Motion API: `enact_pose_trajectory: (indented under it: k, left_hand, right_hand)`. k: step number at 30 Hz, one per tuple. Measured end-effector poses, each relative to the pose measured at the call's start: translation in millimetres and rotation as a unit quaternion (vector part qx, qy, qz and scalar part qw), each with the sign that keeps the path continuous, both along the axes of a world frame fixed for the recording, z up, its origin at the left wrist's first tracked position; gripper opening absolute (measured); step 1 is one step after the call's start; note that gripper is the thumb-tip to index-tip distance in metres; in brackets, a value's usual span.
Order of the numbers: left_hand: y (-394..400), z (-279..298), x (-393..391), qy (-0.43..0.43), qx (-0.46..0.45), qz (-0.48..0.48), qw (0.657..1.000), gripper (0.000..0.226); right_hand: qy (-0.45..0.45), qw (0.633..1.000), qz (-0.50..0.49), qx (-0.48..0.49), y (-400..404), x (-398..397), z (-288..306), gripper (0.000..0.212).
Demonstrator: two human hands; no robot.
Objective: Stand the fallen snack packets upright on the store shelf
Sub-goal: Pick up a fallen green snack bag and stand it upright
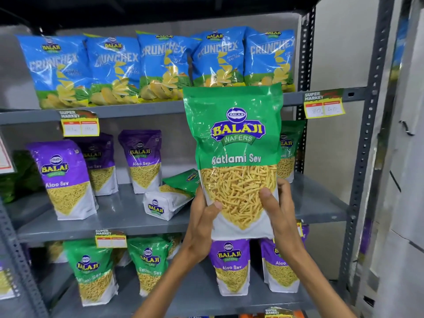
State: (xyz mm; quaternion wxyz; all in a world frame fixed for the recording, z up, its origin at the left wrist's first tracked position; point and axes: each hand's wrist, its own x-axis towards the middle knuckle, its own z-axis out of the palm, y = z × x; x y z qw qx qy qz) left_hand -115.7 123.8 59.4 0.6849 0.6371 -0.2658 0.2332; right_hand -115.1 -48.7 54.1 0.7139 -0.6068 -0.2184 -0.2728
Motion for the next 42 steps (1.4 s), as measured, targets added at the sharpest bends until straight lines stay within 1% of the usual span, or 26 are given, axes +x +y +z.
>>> enact_pose_trajectory:
  k: [4, 9, 12, 14, 17, 20, 25, 27, 29, 32, 36, 39, 42]
  left_hand:
    - [6, 5, -6, -0.020, 0.007, -0.010, 1.000, 0.049]
    - [10, -7, 1, -0.019, 0.012, 0.002, 1.000, 0.053]
    - [9, -19, 12, 0.004, 0.030, 0.010, 0.999, 0.061]
    - [4, -30, 25, 0.038, 0.056, 0.001, 0.998, 0.062]
    - [-9, -44, 53, 0.102, 0.100, -0.026, 0.989, 0.061]
    - [-35, -54, 89, 0.132, 0.124, -0.034, 0.983, 0.063]
    - [-95, -64, 150, 0.144, 0.136, -0.036, 0.980, 0.061]
    - [-118, -63, 173, 0.145, 0.135, -0.033, 0.980, 0.057]
    - [-140, -61, 191, 0.157, 0.136, -0.043, 0.977, 0.061]
    - [-165, -61, 213, 0.163, 0.154, -0.046, 0.973, 0.072]
    - [-182, -65, 230, 0.150, 0.184, -0.059, 0.970, 0.081]
    - [-185, -66, 239, 0.153, 0.203, -0.080, 0.964, 0.082]
    - [-184, -68, 243, 0.152, 0.196, -0.077, 0.966, 0.081]
  right_hand:
    - [-0.013, 1.000, 0.025, 0.003, 7, -10, 8, 0.054]
    - [0.001, 0.999, 0.032, -0.020, 5, -8, 4, 0.053]
    - [0.046, 0.991, 0.063, -0.108, -8, 1, -1, 0.075]
    - [0.065, 0.982, 0.044, -0.170, -20, 16, -11, 0.088]
    - [0.084, 0.978, 0.009, -0.188, -42, 48, -28, 0.097]
    - [0.110, 0.979, -0.015, -0.174, -66, 78, -41, 0.093]
    - [0.154, 0.976, -0.059, -0.142, -116, 133, -58, 0.081]
    - [0.174, 0.972, -0.081, -0.135, -139, 157, -60, 0.083]
    - [0.187, 0.968, -0.096, -0.139, -160, 176, -58, 0.084]
    - [0.188, 0.962, -0.092, -0.176, -186, 196, -54, 0.085]
    - [0.183, 0.960, -0.080, -0.196, -206, 215, -56, 0.076]
    - [0.171, 0.964, -0.090, -0.184, -209, 225, -61, 0.072]
    - [0.168, 0.962, -0.092, -0.196, -210, 230, -63, 0.061]
